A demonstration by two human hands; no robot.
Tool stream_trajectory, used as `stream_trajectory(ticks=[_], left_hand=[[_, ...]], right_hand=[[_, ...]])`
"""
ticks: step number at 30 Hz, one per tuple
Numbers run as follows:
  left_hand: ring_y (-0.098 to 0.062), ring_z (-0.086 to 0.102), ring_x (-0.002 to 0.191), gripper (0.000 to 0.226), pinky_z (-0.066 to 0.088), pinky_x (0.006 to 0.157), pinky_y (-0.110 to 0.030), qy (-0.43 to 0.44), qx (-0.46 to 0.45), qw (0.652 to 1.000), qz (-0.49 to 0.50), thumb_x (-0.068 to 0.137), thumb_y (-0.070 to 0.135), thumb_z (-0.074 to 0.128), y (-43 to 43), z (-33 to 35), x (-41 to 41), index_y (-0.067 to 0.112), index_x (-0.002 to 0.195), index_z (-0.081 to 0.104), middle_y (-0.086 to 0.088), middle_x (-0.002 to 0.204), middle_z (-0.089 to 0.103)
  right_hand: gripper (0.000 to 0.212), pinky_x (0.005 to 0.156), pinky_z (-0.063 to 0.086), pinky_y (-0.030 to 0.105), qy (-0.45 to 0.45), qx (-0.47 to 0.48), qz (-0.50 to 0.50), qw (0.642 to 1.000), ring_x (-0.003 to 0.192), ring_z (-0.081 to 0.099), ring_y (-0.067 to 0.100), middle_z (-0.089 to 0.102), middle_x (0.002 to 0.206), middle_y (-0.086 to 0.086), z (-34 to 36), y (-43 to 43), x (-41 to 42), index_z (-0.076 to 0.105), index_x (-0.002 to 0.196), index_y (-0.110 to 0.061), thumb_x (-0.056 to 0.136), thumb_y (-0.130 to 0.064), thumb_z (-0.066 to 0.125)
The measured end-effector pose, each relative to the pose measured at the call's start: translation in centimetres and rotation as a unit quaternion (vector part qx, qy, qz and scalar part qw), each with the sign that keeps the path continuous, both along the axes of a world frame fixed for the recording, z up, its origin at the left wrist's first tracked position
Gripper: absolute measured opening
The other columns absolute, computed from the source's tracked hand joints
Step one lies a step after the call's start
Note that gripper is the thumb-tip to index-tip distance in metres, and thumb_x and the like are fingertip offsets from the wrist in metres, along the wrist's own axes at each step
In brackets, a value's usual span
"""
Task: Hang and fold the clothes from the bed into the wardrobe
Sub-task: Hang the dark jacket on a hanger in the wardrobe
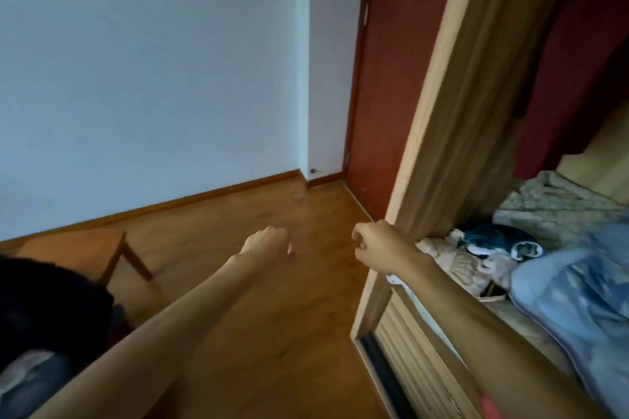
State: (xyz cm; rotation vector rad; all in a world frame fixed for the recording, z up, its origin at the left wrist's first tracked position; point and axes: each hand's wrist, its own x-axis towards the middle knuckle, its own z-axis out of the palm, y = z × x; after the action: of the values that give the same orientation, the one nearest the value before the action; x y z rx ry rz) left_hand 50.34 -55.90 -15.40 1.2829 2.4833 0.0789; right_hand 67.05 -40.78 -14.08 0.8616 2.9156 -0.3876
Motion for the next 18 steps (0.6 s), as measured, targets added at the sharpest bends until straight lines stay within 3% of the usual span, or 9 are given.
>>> stream_trajectory(ticks=[4, 8, 12, 15, 18], left_hand=[[-0.022, 0.068, 0.091, 0.016, 0.057, 0.075, -0.033, 0.005, -0.025, 0.994, 0.104, 0.096, 0.020, 0.057, -8.9, -1.4, -5.1, 0.017, 0.105, 0.069, -0.002, 0.102, 0.068], [-0.019, 0.063, 0.086, 0.020, 0.052, 0.069, -0.030, 0.006, -0.030, 0.984, 0.174, 0.095, 0.026, 0.057, -17.9, -1.8, -8.7, 0.016, 0.107, 0.069, 0.001, 0.097, 0.065], [-0.028, 0.065, 0.093, 0.023, 0.056, 0.078, -0.038, -0.013, -0.043, 0.970, 0.240, 0.094, 0.030, 0.053, -26.9, -2.7, -11.3, 0.016, 0.105, 0.069, -0.005, 0.104, 0.067], [-0.027, 0.061, 0.081, 0.026, 0.051, 0.071, -0.037, -0.009, -0.024, 0.960, 0.279, 0.092, 0.034, 0.050, -33.2, -3.2, -13.0, 0.014, 0.094, 0.067, -0.003, 0.091, 0.064], [-0.035, 0.064, 0.093, 0.029, 0.051, 0.076, -0.038, -0.006, -0.016, 0.947, 0.321, 0.093, 0.031, 0.050, -39.3, -3.6, -14.5, 0.010, 0.097, 0.070, -0.011, 0.098, 0.069]], right_hand=[[0.030, 0.078, 0.056, 0.033, -0.027, -0.028, 0.086, 0.996, 0.094, 0.063, 0.018, 0.066, 0.109, -0.001, -1.3, -6.1, -6.9, 0.059, 0.125, -0.022, 0.095, -0.026, 0.057], [0.032, 0.084, 0.057, 0.036, -0.049, -0.023, 0.175, 0.983, 0.097, 0.064, 0.019, 0.066, 0.112, 0.001, -2.7, -13.1, -13.1, 0.058, 0.127, -0.020, 0.096, -0.023, 0.057], [0.033, 0.082, 0.055, 0.033, -0.044, -0.021, 0.246, 0.968, 0.099, 0.064, 0.020, 0.066, 0.115, 0.003, -3.2, -20.3, -18.7, 0.058, 0.129, -0.021, 0.096, -0.023, 0.058], [0.033, 0.084, 0.057, 0.033, -0.041, -0.029, 0.287, 0.956, 0.099, 0.064, 0.019, 0.066, 0.116, 0.003, -3.4, -25.7, -22.7, 0.058, 0.129, -0.021, 0.097, -0.021, 0.058], [0.033, 0.087, 0.058, 0.034, -0.046, -0.047, 0.325, 0.944, 0.100, 0.064, 0.017, 0.064, 0.118, 0.002, -3.8, -31.4, -26.5, 0.057, 0.130, -0.022, 0.097, -0.021, 0.058]])
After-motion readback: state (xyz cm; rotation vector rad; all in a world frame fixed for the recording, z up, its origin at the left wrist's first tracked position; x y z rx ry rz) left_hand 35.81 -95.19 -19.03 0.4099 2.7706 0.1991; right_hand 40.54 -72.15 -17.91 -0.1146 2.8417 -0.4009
